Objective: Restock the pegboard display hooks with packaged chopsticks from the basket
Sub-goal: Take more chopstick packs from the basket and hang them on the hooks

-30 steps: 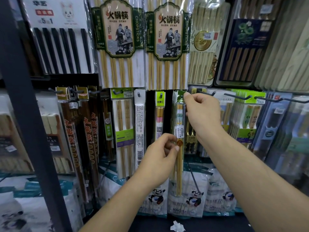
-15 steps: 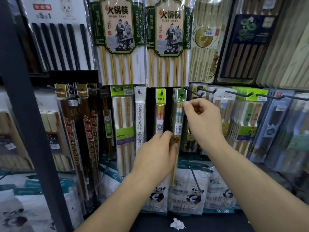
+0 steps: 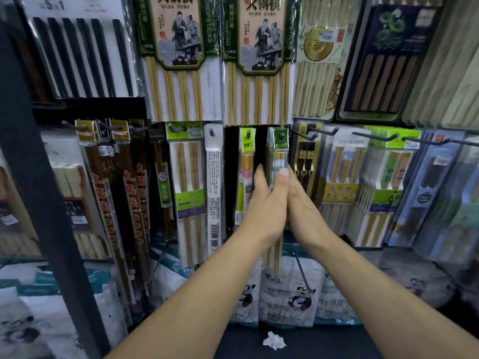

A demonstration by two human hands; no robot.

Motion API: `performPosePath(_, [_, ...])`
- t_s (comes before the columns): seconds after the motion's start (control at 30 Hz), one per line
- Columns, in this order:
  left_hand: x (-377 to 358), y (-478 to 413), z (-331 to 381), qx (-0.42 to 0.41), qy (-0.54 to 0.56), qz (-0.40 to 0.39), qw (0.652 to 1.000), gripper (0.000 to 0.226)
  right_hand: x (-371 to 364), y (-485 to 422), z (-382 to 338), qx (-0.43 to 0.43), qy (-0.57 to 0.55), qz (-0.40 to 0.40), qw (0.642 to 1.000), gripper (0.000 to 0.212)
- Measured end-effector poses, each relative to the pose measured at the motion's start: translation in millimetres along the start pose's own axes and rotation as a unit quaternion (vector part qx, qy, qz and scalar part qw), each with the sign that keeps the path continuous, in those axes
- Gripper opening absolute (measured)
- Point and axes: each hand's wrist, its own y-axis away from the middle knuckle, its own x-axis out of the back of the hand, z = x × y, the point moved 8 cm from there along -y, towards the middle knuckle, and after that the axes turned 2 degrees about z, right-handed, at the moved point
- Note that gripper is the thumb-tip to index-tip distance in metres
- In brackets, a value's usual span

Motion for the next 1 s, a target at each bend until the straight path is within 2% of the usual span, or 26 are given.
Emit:
performPosePath(0.07, [-2.7, -8.5, -1.6, 0.011, 0.06, 0.009, 0.998, 0.07, -5.7, -2.3, 3.3, 0.006, -0.007, -0.004, 1.0, 0.062])
performPosePath(0.2, [-5.8, -23.3, -6.7, 0.021, 0.106, 0.022, 0.994, 0.067, -9.9, -11.4, 15.4, 0.008, -0.028, -0.008, 1.0, 0.062])
performPosePath(0.47, [-4.8, -60.6, -18.0, 0.058, 0.115, 0.06, 0.99, 0.065, -8.0, -48.5, 35.3, 0.009, 0.01, -0.021, 1.0, 0.058])
performPosePath(0.7, [-2.9, -51.9, -35.6, 0.078, 0.09, 0.041, 0.992, 0.07, -7.6, -38.6, 44.4, -0.021, 0.018, -0.019, 0.999, 0.081])
performPosePath(0.83, [-6.9, -16.1, -61.4, 0.133, 0.054, 0.007, 0.99, 0.072, -6.5, 2.1, 63.5, -0.085, -0.007, -0.006, 0.996, 0.073])
performPosePath(1.0, [-8.5, 45.5, -112.5, 0.193, -0.021, -0.027, 0.981, 0.073, -1.4, 73.6, 98.6, -0.142, 0.043, 0.036, 0.988, 0.064])
